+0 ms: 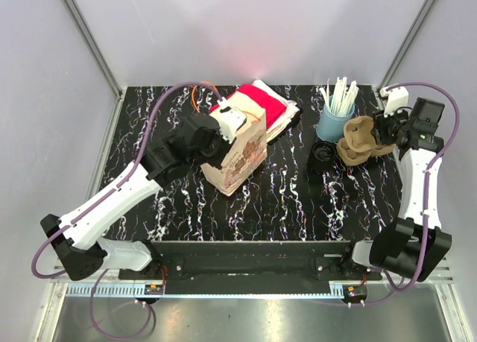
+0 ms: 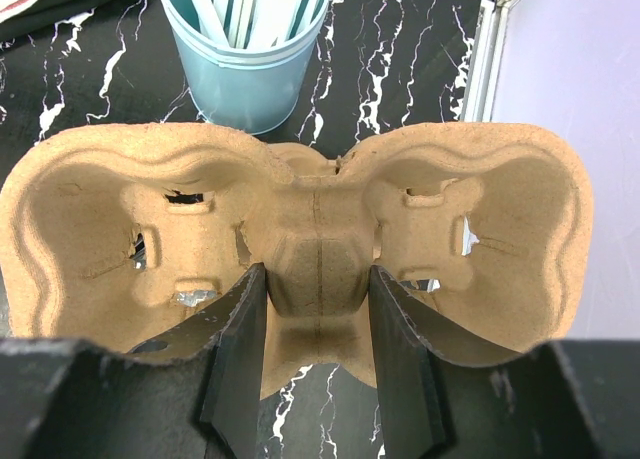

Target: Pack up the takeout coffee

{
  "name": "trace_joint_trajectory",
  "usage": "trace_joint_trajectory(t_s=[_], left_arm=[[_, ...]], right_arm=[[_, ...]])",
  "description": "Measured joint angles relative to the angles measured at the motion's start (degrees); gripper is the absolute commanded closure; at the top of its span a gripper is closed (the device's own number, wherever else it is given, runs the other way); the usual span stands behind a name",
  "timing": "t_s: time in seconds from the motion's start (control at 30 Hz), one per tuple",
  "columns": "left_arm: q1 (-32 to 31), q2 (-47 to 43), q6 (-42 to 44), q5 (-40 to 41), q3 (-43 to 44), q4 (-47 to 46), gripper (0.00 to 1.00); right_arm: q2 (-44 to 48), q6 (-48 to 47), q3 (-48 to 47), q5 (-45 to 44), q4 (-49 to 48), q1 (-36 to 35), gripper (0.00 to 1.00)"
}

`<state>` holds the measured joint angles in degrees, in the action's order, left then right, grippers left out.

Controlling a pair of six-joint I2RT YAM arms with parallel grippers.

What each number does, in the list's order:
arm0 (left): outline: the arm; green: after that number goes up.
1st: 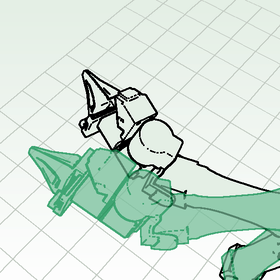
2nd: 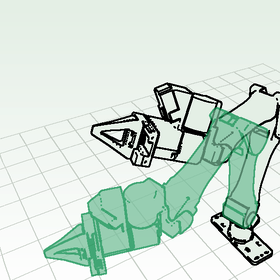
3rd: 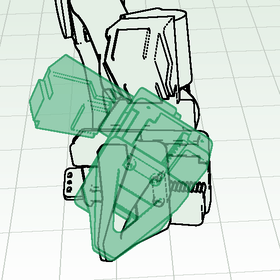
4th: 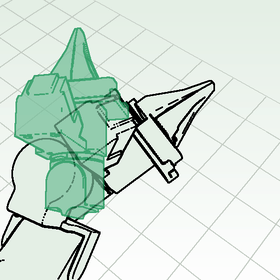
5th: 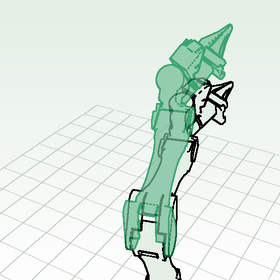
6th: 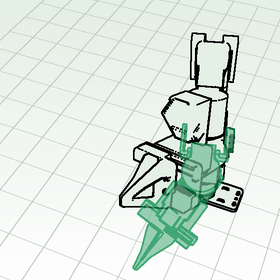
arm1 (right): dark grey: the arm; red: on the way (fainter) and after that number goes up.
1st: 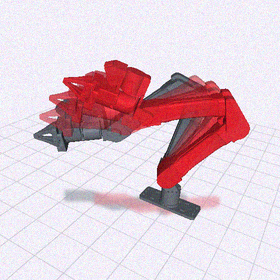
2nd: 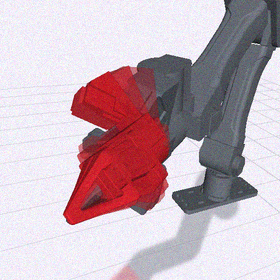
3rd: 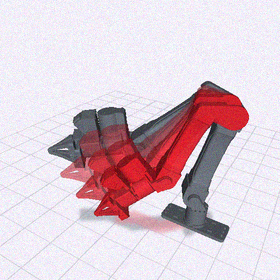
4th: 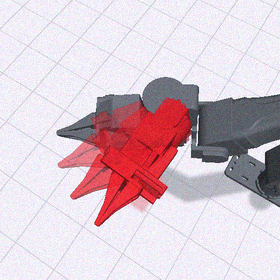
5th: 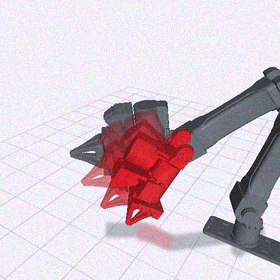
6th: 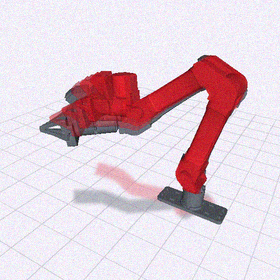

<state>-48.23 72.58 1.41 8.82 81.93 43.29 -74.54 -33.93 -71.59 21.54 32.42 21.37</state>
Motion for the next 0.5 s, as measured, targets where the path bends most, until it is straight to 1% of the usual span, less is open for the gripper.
trace_joint_trajectory(t_s=[0.13, 0.2, 0.27, 0.37, 0.5], left_arm=[[-0.9, 0.02, -0.52, 0.0, -2.73, -0.09, 0.99], [-1.86, 0.33, -1.25, 0.11, -3.06, -0.07, 0.95], [-2.91, 0.85, -1.73, 0.24, -3.06, -0.42, 0.94], [-4.07, 2.25, -2.47, 0.28, -2.69, -0.5, 0.94], [-5.29, 4.92, -3.23, 0.26, 0.15, -0.2, 0.93]], right_arm=[[1.14, 0.48, 0.61, -0.04, 0.04, 0.0, 0.6], [1.66, 0.83, 0.96, -0.07, -0.02, 0.0, 0.6], [2.19, 1.05, 1.46, -0.04, 0.04, 0.0, 0.6], [2.78, 1.33, 2.03, -0.04, 0.07, 0.0, 0.6], [3.28, 1.44, 2.43, -0.09, 0.26, 0.0, 0.6]])
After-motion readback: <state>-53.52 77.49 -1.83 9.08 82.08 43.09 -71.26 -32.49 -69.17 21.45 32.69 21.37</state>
